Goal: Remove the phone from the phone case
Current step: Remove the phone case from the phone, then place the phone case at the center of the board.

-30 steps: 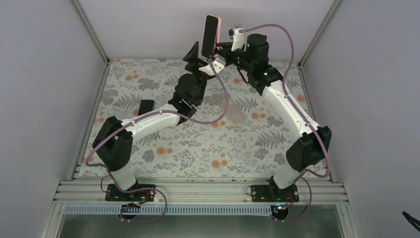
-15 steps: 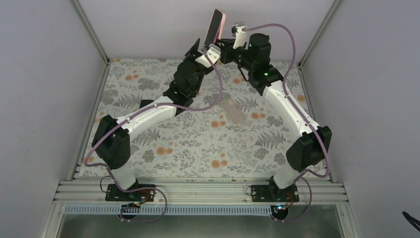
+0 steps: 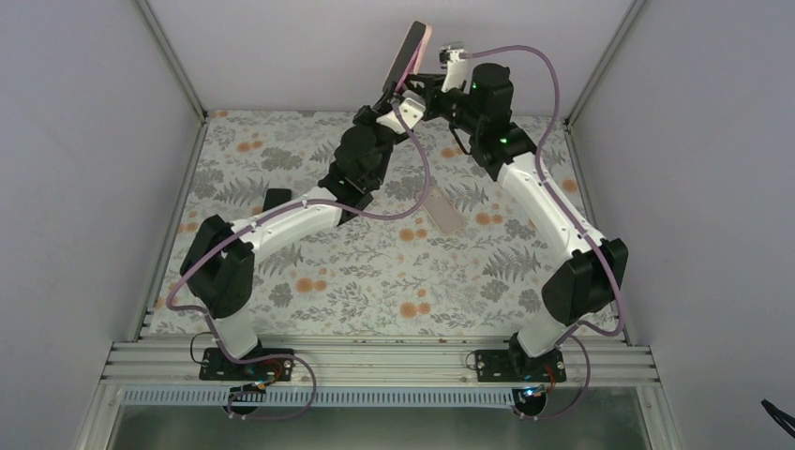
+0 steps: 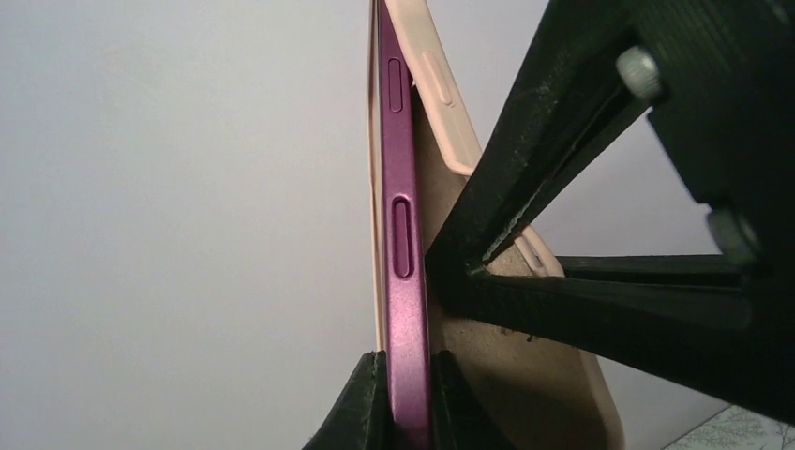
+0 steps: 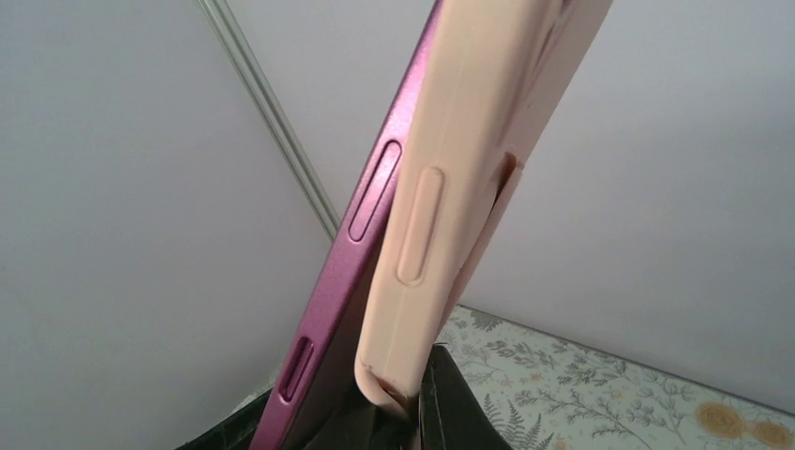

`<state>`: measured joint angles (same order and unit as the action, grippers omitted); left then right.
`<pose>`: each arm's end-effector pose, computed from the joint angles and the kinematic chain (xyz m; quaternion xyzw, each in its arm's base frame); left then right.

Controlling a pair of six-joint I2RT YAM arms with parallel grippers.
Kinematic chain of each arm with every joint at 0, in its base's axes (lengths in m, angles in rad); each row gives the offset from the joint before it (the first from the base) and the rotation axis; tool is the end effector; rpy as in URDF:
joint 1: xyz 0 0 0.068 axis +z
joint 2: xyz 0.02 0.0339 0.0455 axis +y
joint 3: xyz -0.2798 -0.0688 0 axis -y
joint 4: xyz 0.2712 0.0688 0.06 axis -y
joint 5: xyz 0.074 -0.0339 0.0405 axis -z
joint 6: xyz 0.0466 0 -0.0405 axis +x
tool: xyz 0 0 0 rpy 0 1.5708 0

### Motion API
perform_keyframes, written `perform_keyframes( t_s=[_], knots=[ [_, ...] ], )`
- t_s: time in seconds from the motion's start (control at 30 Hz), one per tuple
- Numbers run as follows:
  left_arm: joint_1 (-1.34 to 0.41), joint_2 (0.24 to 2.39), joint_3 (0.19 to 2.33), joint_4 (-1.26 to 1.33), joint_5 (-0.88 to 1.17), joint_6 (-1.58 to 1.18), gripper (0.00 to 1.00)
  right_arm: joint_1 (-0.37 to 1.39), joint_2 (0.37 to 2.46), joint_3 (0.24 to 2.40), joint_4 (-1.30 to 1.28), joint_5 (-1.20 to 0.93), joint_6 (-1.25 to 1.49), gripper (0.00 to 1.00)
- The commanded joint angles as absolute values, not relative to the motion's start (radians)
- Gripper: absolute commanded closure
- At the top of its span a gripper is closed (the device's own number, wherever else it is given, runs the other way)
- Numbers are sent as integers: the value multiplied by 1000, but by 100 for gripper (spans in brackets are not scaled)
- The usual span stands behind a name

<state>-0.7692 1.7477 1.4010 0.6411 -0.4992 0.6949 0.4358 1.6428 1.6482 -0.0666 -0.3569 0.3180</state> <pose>0.3422 -0.3002 0.3866 0.2383 0.5620 0.1182 0.7832 0.3815 0.1956 0.4468 -0.1636 0.7084 0.3684 0.5793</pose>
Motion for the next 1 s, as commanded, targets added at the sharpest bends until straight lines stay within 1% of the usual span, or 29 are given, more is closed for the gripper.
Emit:
perform_keyframes(
  t_s=[0.0,0.17,0.23,0.33,0.47,0.53,0.6,0.7,0.83,0.97],
  knots=[
    [-790,1710,1352,755,-505,775,98,475,1626,1647,-124,-418,257,97],
    [-791,1620,1270,709,-503,764,98,441,1654,1709,-216,-173,158,97],
    [-792,1571,1223,674,-485,783,98,421,1702,1774,-313,-111,92,97],
    [-790,1509,1192,509,-472,803,98,384,1731,1815,-418,-75,-4,97],
    [-787,1404,1124,284,-415,844,98,336,1745,1812,-530,-33,-86,97],
    [-787,1363,1108,158,-402,851,98,305,1747,1793,-578,-31,-119,97],
    [-785,1336,1068,90,-443,879,98,255,1741,1751,-624,-69,-142,97],
    [-778,1325,940,112,-536,1002,98,163,1708,1648,-655,-173,-172,97],
    [-772,1360,724,302,-683,1178,98,55,1694,1535,-714,-316,-227,97],
    [-772,1448,587,476,-752,1252,98,-28,1712,1429,-773,-434,-294,97]
  ],
)
